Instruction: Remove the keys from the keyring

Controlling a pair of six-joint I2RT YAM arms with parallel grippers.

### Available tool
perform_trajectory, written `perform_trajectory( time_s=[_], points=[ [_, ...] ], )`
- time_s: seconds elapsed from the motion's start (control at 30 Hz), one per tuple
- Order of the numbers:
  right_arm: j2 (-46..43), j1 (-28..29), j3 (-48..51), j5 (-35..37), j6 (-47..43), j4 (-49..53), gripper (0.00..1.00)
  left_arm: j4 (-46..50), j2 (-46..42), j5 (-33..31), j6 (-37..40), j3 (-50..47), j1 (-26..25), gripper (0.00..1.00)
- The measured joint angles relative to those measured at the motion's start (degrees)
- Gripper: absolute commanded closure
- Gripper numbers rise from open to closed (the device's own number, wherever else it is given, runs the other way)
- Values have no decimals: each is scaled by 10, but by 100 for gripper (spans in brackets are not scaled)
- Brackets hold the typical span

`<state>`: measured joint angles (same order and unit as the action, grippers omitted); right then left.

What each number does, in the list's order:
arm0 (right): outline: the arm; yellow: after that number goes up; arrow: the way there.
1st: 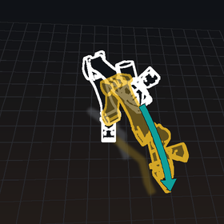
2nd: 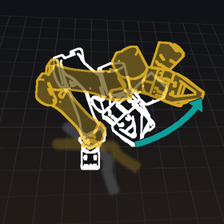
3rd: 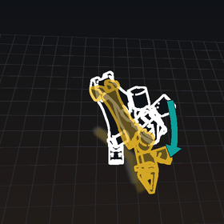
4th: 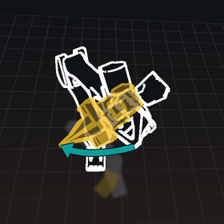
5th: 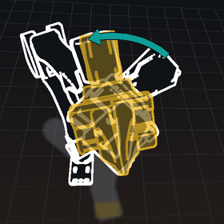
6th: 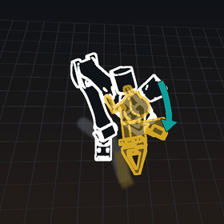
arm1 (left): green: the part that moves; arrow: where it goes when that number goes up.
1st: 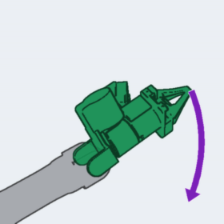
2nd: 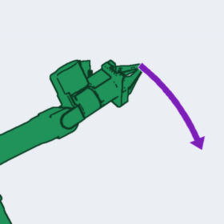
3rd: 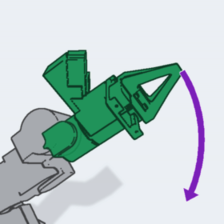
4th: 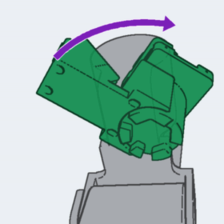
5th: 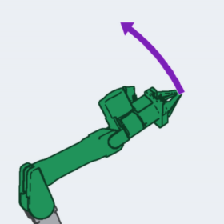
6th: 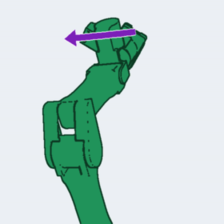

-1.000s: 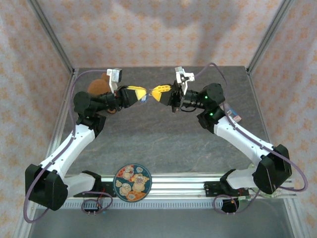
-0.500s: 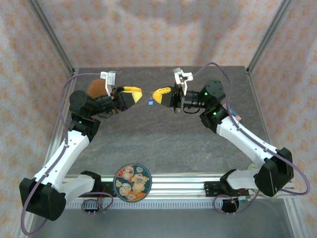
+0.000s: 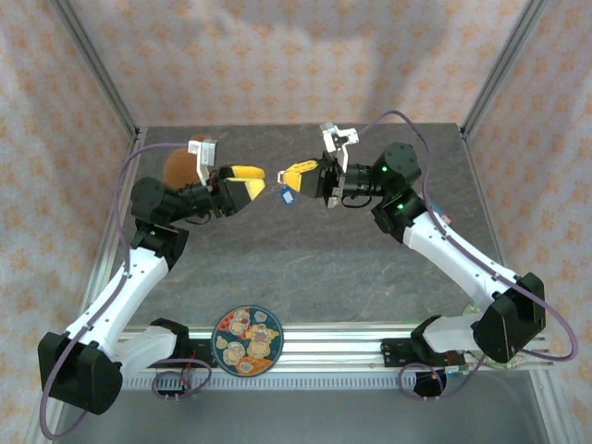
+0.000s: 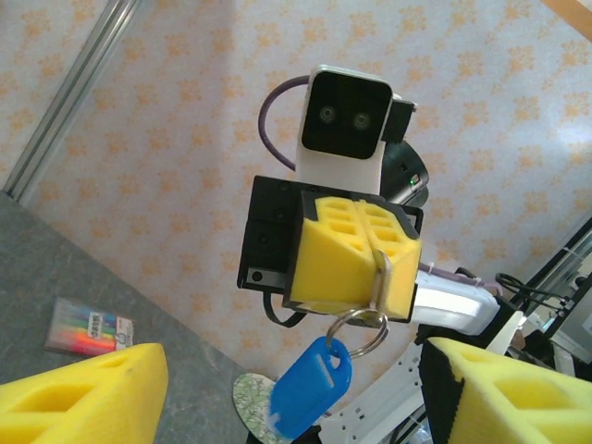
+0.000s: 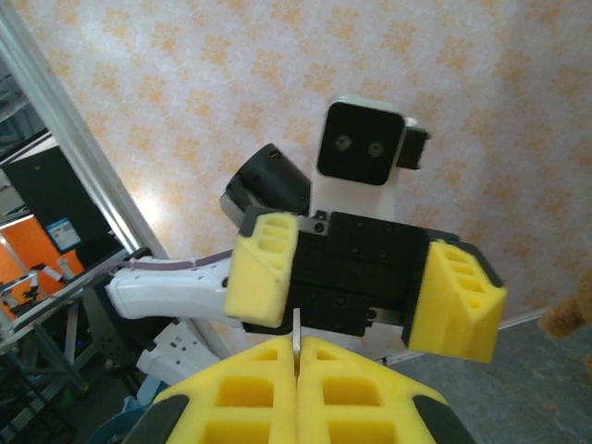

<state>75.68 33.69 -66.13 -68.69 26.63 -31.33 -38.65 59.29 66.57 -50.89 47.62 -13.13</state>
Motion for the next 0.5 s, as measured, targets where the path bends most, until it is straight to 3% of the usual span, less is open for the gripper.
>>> perform_trajectory(
  time_s=[0.1, 0.23, 0.37, 0.5],
  points=[
    [0, 0, -7, 40, -14, 45, 100, 60, -27, -36, 53, -4, -2, 29],
    [0, 0, -20, 96, -25, 113, 100, 135, -105, -148, 161, -41, -34, 24],
    [0, 4, -43, 154, -35, 199, 100, 131, -176, -271, 265, -112, -97, 22],
    [0, 13, -94, 217, -33, 317, 100, 122, -175, -341, 334, -137, -127, 22]
  ],
)
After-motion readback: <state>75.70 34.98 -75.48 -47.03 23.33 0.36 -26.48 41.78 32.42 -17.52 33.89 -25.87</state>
